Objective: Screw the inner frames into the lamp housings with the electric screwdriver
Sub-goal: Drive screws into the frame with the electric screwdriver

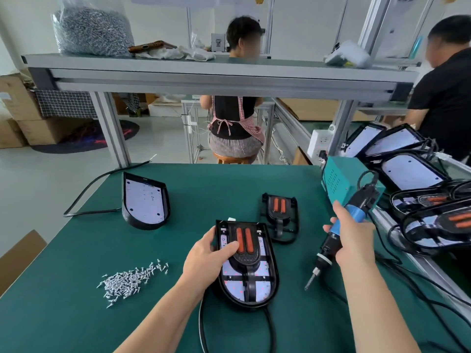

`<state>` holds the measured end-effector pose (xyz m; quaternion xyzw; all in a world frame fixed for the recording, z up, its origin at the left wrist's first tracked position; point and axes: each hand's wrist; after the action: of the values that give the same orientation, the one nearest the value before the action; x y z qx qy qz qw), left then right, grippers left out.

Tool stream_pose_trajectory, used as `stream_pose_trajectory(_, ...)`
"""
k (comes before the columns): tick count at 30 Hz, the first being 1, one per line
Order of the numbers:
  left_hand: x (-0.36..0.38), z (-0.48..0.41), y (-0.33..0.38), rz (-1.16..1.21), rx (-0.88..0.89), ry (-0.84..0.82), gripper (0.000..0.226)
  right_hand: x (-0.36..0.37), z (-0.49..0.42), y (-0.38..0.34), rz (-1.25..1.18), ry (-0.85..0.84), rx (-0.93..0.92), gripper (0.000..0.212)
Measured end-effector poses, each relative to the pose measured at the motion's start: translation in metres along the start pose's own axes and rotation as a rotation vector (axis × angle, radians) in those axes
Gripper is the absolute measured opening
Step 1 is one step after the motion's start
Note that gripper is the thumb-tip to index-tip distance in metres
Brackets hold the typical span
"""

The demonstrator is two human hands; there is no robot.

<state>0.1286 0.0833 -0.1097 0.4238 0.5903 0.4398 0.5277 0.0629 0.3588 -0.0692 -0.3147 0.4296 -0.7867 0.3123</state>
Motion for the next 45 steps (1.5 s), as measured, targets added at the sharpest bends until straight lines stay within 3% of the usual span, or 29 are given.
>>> stream_pose_trajectory(4,0.001,0.003,0.002,0.025,-0.003,-0.006,0.043,-0.008,-0.008,0.021,0.109,0.094,-0.008,0.048)
stream_pose_trajectory(9,0.002,0.010,0.003,0.048,0.027,0.066,0.056,-0.013,-0.008,0.035,0.609,0.282,-0.180,0.047)
stream_pose_trajectory(14,0.004,0.017,-0.001,0.104,0.096,0.116,0.061,-0.014,-0.004,0.037,0.785,0.311,-0.244,0.047)
stream_pose_trajectory(20,0.003,0.016,-0.004,0.152,0.158,0.107,0.054,-0.021,-0.008,0.039,0.935,0.340,-0.278,0.069)
stream_pose_trajectory(23,0.002,0.015,-0.007,0.152,0.185,0.124,0.042,-0.020,-0.001,0.041,0.960,0.360,-0.398,0.085)
stream_pose_trajectory(27,0.002,0.014,-0.009,0.173,0.219,0.136,0.041,-0.016,0.005,0.043,0.982,0.380,-0.608,0.059)
stream_pose_trajectory(31,0.005,0.013,-0.010,0.194,0.232,0.132,0.036,-0.002,0.023,0.051,0.917,0.254,-0.838,0.035)
stream_pose_trajectory(34,0.003,0.011,-0.014,0.219,0.227,0.140,0.036,0.016,0.048,0.066,0.911,-0.008,-0.941,0.025)
stream_pose_trajectory(41,0.000,0.008,-0.014,0.316,0.268,0.264,0.028,0.018,0.068,0.066,1.172,-0.389,-0.378,0.007)
stream_pose_trajectory(43,-0.001,0.007,-0.014,0.365,0.282,0.342,0.023,0.015,0.071,0.061,1.333,-0.437,-0.331,0.007)
stream_pose_trajectory(45,0.000,0.006,-0.014,0.411,0.280,0.387,0.022,0.014,0.079,0.059,1.415,-0.524,-0.329,0.022)
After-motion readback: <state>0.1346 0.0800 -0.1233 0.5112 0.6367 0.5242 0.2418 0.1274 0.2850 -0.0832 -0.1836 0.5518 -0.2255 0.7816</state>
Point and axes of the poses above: each hand's wrist, its own z-axis away from the middle knuckle, its own x-axis out of the palm, y = z × x, and after that the axes turned 14 degrees about x, right-handed
